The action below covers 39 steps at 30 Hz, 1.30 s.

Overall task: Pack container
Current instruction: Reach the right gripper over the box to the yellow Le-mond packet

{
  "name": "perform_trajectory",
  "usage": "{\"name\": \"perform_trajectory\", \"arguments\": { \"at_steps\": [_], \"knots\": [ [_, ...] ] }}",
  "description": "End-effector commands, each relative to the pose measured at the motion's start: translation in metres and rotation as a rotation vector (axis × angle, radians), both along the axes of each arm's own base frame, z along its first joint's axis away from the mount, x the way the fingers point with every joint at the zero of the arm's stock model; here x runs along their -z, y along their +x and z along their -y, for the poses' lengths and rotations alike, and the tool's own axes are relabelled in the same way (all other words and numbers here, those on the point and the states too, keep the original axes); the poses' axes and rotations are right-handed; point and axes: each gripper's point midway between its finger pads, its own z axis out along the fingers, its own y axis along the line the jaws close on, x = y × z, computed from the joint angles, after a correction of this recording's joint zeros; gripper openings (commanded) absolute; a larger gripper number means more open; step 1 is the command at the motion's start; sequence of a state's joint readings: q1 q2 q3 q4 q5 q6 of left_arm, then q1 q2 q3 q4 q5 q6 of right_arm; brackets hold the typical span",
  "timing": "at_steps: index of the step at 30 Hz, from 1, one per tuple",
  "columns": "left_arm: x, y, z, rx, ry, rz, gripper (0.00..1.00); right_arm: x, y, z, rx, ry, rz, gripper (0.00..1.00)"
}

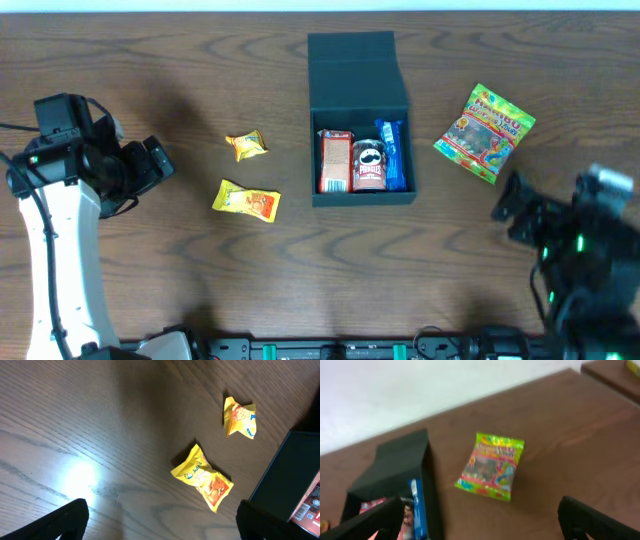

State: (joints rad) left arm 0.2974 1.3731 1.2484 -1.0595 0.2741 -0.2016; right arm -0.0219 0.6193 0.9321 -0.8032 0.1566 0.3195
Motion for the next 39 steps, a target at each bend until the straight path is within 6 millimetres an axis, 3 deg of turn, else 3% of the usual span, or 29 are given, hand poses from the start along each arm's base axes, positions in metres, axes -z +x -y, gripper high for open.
{"name": "perform_trajectory", "arguments": {
  "at_steps": [1, 3, 8, 11, 12, 15, 19, 25, 32, 39],
  "knots": [
    [0.003, -0.001, 0.0, 0.003, -0.008, -0.009, 0.95, -0.002, 0.027, -0.005, -0.025, 0.027, -0.124, 0.99],
    [0.003, -0.001, 0.0, 0.004, -0.008, -0.009, 0.95, 0.003, 0.042, -0.014, -0.071, 0.062, -0.183, 0.99],
    [0.003, -0.001, 0.0, 0.003, -0.008, -0.009, 0.95, 0.05, 0.057, -0.017, -0.089, 0.076, -0.393, 0.99],
    [0.003, -0.001, 0.0, 0.003, -0.008, -0.009, 0.95, 0.07, 0.064, -0.06, -0.408, 0.086, -0.474, 0.99],
    [0.003, -0.001, 0.0, 0.004, -0.008, -0.009, 0.95, 0.075, 0.065, -0.065, -0.435, 0.086, -0.501, 0.99],
    [0.003, -0.001, 0.0, 0.004, -0.008, -0.009, 0.95, 0.084, 0.071, -0.057, -0.327, 0.082, -0.546, 0.99],
    [0.003, -0.001, 0.0, 0.003, -0.008, -0.009, 0.95, 0.078, 0.072, -0.079, -0.405, 0.058, -0.557, 0.99],
    [0.003, -0.001, 0.0, 0.003, -0.008, -0.009, 0.95, 0.062, 0.07, -0.149, -0.644, -0.077, -0.544, 0.99],
    [0.003, -0.001, 0.0, 0.003, -0.008, -0.009, 0.95, 0.064, 0.082, -0.239, -0.852, -0.181, -0.565, 0.99],
    [0.003, -0.001, 0.0, 0.003, -0.008, -0.009, 0.95, 0.068, 0.106, -0.297, -1.061, -0.291, -0.547, 0.99]
  ]
}}
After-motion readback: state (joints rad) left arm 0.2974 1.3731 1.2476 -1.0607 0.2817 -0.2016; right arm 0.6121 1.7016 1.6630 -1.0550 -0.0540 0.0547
